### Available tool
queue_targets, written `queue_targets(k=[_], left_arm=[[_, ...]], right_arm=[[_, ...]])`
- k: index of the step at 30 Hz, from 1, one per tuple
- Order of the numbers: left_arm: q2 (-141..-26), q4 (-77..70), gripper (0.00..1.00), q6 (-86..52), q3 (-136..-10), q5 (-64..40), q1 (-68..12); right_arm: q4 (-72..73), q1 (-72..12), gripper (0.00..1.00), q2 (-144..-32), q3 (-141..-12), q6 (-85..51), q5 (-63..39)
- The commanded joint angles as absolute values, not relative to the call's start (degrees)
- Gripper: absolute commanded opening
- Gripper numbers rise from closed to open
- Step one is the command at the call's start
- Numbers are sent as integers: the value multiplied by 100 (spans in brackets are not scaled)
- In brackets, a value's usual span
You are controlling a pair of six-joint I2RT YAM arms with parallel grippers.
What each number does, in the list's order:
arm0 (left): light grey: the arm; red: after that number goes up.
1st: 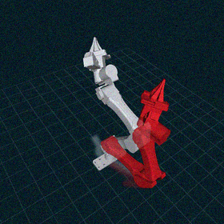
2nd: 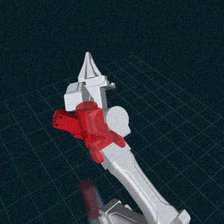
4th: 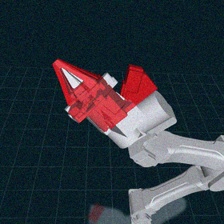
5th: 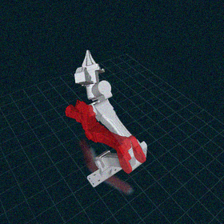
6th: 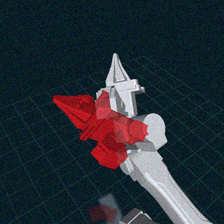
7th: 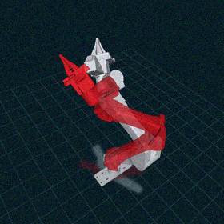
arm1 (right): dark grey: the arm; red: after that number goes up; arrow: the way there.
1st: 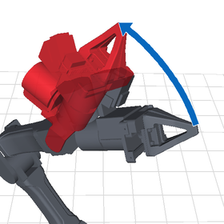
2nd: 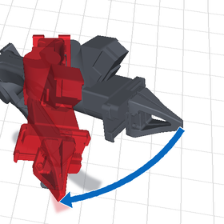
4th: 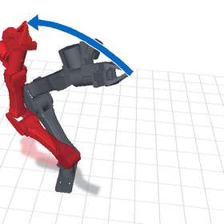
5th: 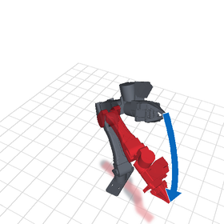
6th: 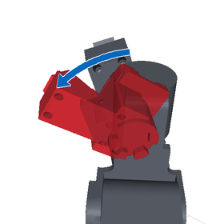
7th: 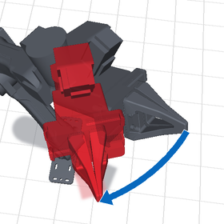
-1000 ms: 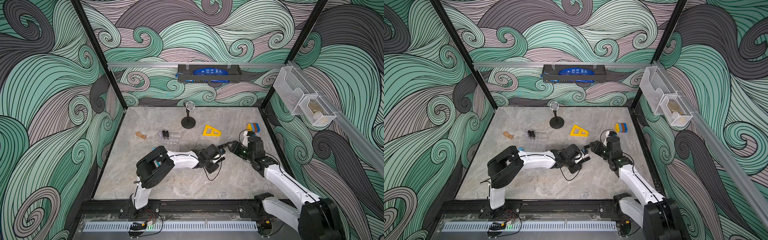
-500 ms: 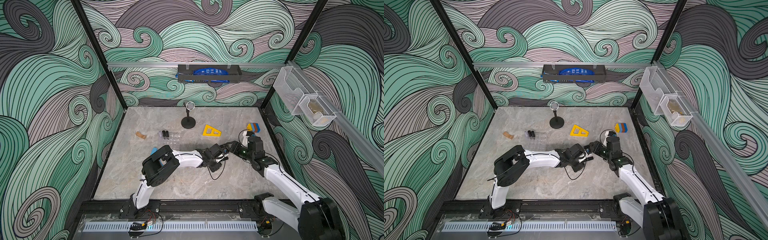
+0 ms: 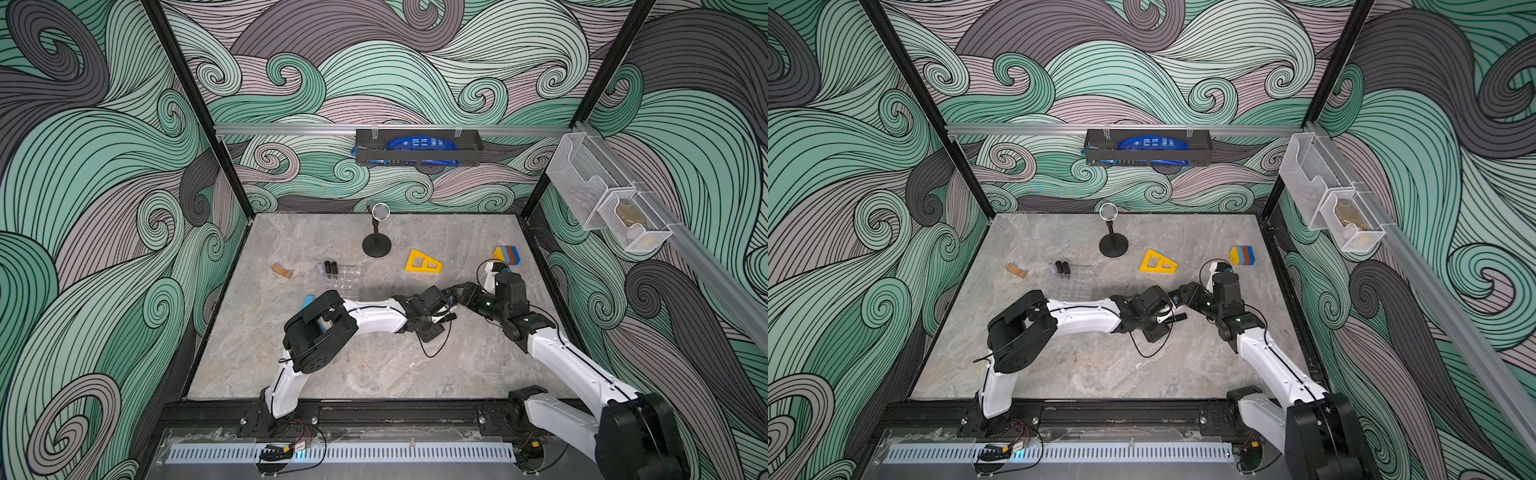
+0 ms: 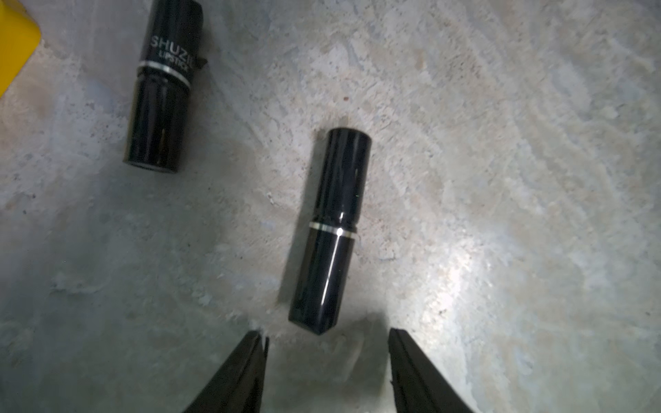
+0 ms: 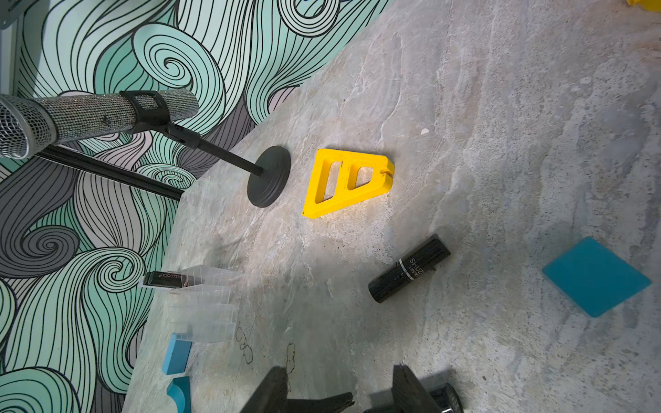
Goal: Arrange the lipsticks in the organizer
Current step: Pick up the lipstick at the center of the board.
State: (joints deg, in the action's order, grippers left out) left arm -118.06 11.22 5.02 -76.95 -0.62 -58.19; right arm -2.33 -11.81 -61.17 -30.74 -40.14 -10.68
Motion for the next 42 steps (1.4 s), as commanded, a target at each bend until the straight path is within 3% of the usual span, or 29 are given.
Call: queue_targets(k=[1, 7, 12, 19, 27, 32, 37, 42], left_arm=[[-12138, 1140, 56, 657, -8040, -535, -5773], [-12467, 1194, 43, 714, -8255, -524, -5757], [-12601, 1348, 26, 718, -8381, -622, -5765], [-11895, 1389, 7, 547, -7871, -501, -5767], [-10311, 1456, 4, 72, -6800, 334, -5421], [-9060, 1189, 4, -174, -5798, 325, -4968], [-7576, 567, 4, -396, -4874, -302, -4536], [-6649, 280, 4, -825, -4405, -1604, -3924]], right_arm=[[-357, -1153, 52, -6105, -3227, -3887, -1129], [-302, -1117, 52, -6074, -3152, -3943, -1195], [-220, -1119, 52, -6116, -3096, -4025, -1250], [-211, -1107, 52, -6105, -3088, -4017, -1272], [-133, -1437, 52, -6213, -3226, -4092, -1738], [85, -2498, 53, -6408, -3606, -4370, -1572], [-200, -3341, 62, -7222, -4460, -4299, -2095], [-231, -3369, 65, -7423, -4879, -3988, -3031]])
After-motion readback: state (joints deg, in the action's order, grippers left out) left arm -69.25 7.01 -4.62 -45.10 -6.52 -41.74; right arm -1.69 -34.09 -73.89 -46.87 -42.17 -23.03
